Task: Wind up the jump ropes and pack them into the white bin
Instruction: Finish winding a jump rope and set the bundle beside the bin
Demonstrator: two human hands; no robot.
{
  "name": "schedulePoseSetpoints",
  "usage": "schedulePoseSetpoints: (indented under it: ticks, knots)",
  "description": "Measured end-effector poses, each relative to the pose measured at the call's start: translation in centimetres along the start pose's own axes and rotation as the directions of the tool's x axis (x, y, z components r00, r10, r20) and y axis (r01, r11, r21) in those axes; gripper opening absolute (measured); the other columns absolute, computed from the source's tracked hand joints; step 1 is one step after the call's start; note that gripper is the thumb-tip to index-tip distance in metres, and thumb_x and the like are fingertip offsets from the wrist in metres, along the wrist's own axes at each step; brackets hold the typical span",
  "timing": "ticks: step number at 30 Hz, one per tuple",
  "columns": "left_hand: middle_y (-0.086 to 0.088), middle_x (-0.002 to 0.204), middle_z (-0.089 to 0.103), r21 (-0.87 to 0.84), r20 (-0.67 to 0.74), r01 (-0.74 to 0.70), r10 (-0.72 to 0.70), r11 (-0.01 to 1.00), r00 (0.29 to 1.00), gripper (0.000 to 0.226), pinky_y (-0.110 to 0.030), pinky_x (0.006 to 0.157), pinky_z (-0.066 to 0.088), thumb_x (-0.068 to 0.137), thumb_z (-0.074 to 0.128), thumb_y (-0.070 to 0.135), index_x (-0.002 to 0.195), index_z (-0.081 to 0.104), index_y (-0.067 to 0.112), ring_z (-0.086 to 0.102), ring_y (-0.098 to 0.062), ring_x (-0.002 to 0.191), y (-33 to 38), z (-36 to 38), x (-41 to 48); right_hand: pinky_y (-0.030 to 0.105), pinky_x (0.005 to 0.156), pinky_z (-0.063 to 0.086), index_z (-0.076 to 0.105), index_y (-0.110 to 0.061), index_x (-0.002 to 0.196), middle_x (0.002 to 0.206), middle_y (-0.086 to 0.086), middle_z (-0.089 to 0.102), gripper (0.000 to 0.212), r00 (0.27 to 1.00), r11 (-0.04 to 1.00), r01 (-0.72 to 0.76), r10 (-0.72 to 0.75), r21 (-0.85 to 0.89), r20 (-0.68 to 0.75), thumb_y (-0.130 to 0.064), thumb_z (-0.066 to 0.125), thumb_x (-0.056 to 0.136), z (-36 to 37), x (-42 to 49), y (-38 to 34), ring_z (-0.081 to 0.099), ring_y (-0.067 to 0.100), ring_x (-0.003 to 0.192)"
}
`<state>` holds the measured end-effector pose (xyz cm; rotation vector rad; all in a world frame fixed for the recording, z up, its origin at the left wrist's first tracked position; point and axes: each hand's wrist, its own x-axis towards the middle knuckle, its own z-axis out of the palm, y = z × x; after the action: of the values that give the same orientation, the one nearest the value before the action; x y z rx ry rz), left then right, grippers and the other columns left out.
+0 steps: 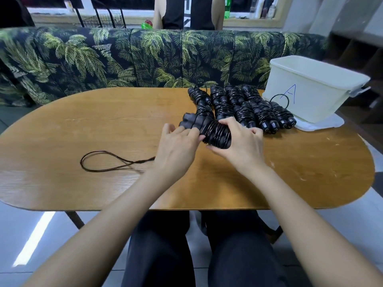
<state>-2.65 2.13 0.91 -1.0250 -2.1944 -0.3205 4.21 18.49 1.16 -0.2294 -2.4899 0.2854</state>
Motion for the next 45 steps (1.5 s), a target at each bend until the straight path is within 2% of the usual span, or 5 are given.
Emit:
schedulePoseSetpoints:
  ticks: [6, 11, 21, 33, 45]
  knots:
    - [0.015, 0.061, 0.043, -0.478, 0.159, 0.201, -0.14, 0.855, 0.977, 0.031, -0.036, 0.08, 0.026, 0.1, 0.02, 0.039, 0.079, 0.04, 0.026, 0.04, -0.005, 0.058, 0.2, 1.0, -2.3, 0.022, 0.086, 0.048, 0.056, -0.029, 0.114, 0.106, -0.017, 0.065, 0.06, 0.983, 0.791, -0.182, 0.149, 0.584, 0.105, -0.043, 0.085, 0.064, -0.7, 0.2, 0.3, 0.061, 0.001, 0.1]
    - [0.021, 0.074, 0.04, -0.587, 0.193, 0.042, 0.09, 0.808, 0.977, 0.018, -0.039, 0.079, 0.031, 0.098, 0.032, 0.026, 0.085, 0.037, 0.038, 0.033, -0.002, 0.073, -1.8, 1.2, -1.9, 0.014, 0.086, 0.045, 0.059, -0.028, 0.11, 0.105, -0.014, 0.068, 0.057, 0.926, 0.55, -0.208, -0.155, 0.809, 0.344, -0.009, 0.087, 0.065, -2.1, 0.3, 1.0, 0.062, 0.002, 0.102]
    - [0.012, 0.074, 0.055, -0.143, 0.31, -0.405, 0.429, 0.903, 0.848, 0.032, -0.046, 0.101, 0.024, 0.098, 0.032, 0.043, 0.085, 0.055, 0.026, 0.052, -0.015, 0.081, -5.3, 1.3, 0.1, 0.036, 0.108, 0.028, 0.053, -0.044, 0.118, 0.112, -0.027, 0.059, 0.064, 0.694, 0.918, 0.242, -0.389, 0.313, 0.606, -0.057, 0.081, 0.062, -3.0, -0.1, 2.1, 0.053, 0.003, 0.11]
    - [0.001, 0.066, 0.062, -0.006, 0.113, -0.156, 0.156, 0.988, 0.981, 0.041, -0.039, 0.079, 0.025, 0.098, 0.028, 0.032, 0.072, 0.054, 0.015, 0.054, -0.026, 0.066, -2.3, 1.7, 1.1, 0.041, 0.079, 0.031, 0.055, -0.024, 0.115, 0.099, -0.003, 0.068, 0.062, 0.984, 0.938, 0.171, -0.146, -0.303, 0.104, -0.061, 0.072, 0.069, -0.1, -0.9, 1.2, 0.064, 0.023, 0.083]
    - [0.01, 0.064, 0.051, -0.509, 0.258, 0.217, -0.093, 0.833, 0.962, 0.031, -0.036, 0.087, 0.027, 0.098, 0.017, 0.043, 0.075, 0.035, 0.034, 0.046, -0.005, 0.066, -0.6, 1.3, -1.5, 0.034, 0.082, 0.051, 0.056, -0.027, 0.111, 0.103, -0.011, 0.068, 0.058, 0.937, 0.831, -0.325, 0.349, 0.452, 0.033, -0.051, 0.082, 0.065, -0.4, -0.3, 0.8, 0.064, 0.012, 0.094]
